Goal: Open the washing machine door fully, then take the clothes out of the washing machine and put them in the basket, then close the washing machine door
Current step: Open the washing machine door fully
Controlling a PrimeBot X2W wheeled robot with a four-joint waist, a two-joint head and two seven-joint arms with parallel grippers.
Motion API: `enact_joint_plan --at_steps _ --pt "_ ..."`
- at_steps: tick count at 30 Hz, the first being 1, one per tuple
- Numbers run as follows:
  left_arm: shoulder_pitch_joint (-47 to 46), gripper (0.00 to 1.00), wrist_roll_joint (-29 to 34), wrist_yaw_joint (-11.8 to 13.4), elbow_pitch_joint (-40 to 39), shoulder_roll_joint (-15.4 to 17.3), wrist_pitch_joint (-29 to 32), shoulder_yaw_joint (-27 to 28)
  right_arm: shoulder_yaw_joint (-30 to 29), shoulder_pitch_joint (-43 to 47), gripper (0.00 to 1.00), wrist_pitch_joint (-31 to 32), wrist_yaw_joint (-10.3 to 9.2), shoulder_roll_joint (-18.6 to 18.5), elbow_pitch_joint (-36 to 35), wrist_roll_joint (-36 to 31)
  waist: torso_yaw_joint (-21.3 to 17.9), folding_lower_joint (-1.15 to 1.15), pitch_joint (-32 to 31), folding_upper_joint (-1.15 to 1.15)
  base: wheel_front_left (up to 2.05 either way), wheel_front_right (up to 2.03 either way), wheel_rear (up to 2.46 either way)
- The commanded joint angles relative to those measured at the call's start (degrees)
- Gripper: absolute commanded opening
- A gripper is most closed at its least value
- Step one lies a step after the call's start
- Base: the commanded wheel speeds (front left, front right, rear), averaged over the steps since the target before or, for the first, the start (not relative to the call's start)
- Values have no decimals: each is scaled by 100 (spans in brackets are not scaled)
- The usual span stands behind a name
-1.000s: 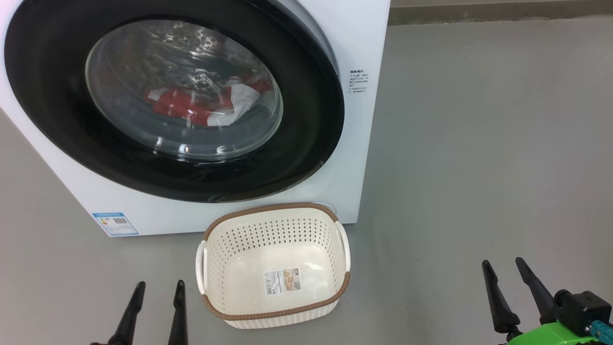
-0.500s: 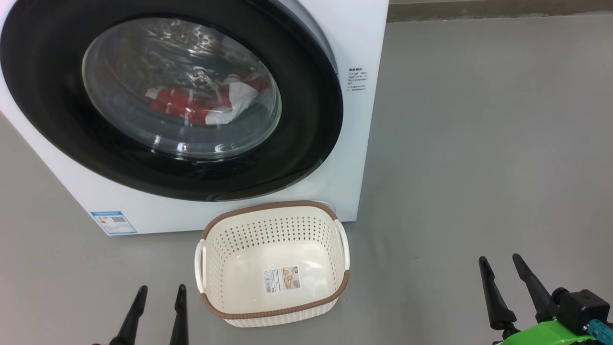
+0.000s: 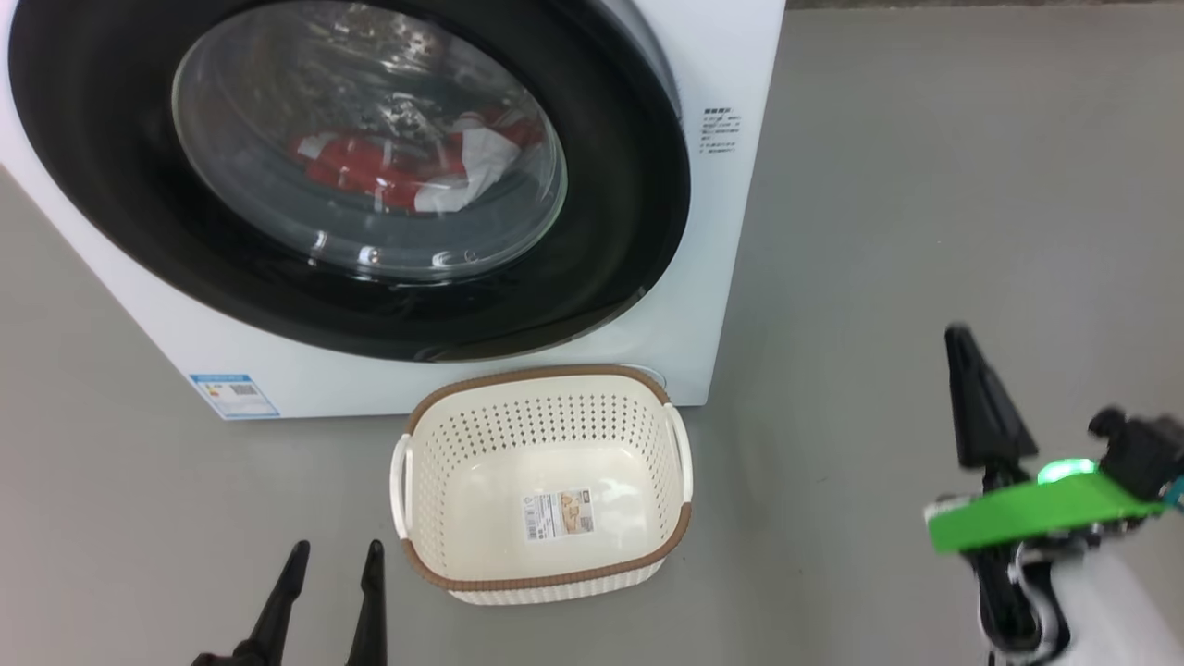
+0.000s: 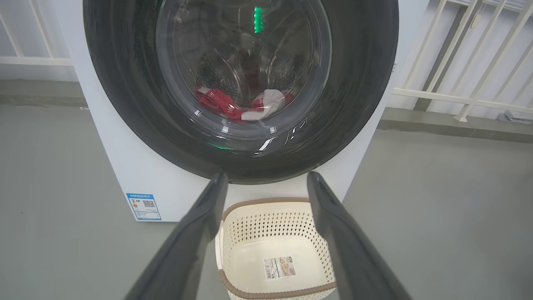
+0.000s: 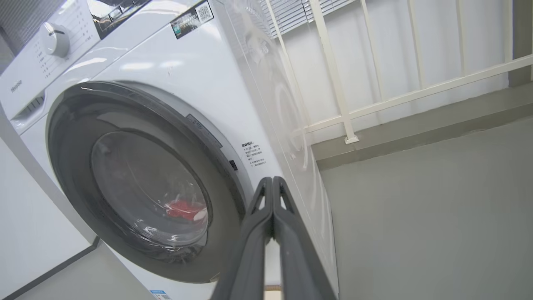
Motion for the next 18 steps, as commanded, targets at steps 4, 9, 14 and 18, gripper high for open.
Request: enact_joint_plan --at_steps 4,9,14,18 --pt "-414 100 -80 62 -157 43 -69 56 215 -871 0 -50 3 -157 -103 542 210 0 260 0 0 0 0" --pt "-600 100 -162 64 -148 43 -69 -15 332 -1577 0 -50 3 -418 -11 1060 384 0 530 0 0 0 0" --pt "-817 100 -287 90 -137 43 -69 -140 621 -2187 0 -50 3 -824 112 1402 552 0 817 0 0 0 0" --pt "-925 100 -342 100 -136 43 -69 -195 851 -2569 0 -50 3 -1023 177 1732 622 0 1007 0 0 0 0"
